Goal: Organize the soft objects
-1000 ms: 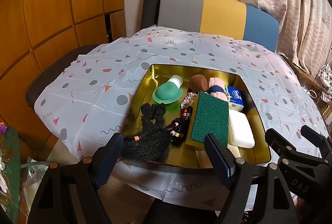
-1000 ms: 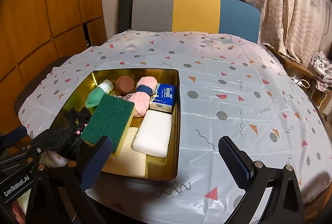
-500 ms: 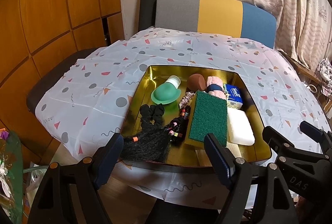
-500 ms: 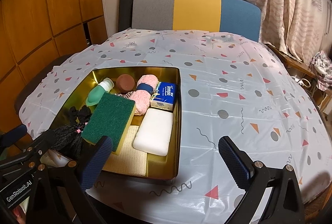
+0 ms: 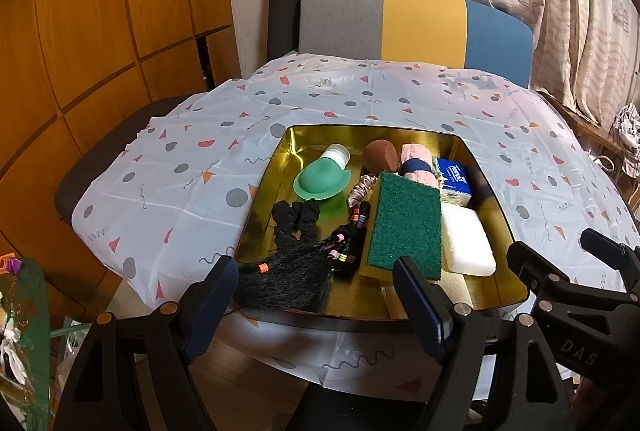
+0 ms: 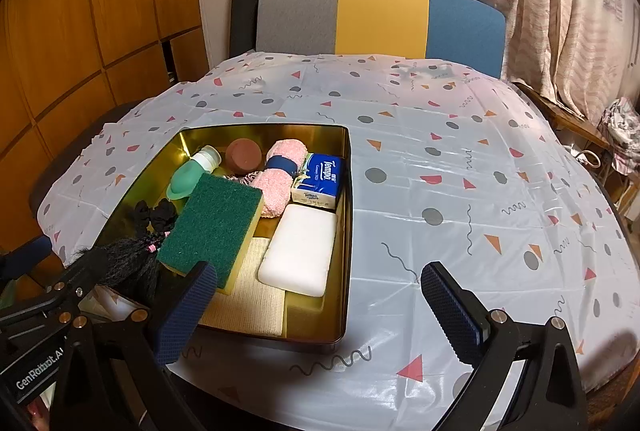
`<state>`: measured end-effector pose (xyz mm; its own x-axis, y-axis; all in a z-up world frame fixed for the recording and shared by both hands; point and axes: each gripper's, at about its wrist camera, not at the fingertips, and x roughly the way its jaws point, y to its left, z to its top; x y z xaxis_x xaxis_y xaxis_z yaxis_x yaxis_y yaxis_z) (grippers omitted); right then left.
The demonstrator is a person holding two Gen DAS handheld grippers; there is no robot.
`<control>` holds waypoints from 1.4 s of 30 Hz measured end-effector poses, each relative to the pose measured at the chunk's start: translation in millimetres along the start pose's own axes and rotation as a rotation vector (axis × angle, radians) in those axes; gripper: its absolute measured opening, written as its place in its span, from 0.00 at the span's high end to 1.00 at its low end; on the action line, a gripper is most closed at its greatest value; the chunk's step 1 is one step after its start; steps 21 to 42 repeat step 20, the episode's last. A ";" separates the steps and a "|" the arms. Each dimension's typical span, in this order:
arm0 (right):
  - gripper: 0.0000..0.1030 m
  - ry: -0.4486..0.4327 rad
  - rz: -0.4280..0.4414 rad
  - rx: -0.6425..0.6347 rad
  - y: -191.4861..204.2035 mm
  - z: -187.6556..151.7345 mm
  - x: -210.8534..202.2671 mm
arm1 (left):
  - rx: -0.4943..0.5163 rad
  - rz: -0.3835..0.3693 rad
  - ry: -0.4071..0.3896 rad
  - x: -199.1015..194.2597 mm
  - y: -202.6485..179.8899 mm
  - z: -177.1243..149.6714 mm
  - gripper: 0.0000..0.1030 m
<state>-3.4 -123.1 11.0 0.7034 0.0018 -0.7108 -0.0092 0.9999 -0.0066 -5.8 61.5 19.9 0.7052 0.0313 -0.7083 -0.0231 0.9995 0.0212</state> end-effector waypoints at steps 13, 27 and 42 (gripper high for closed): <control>0.00 0.010 -0.001 0.005 -1.0 -1.1 2.2 | -0.012 -0.030 0.004 -1.5 -0.1 -0.4 0.21; 0.00 0.015 0.004 0.012 -3.3 -1.1 3.4 | 0.003 -0.010 -0.022 -4.3 -2.0 -0.1 0.26; 0.00 0.015 0.004 0.012 -3.3 -1.1 3.4 | 0.003 -0.010 -0.022 -4.3 -2.0 -0.1 0.26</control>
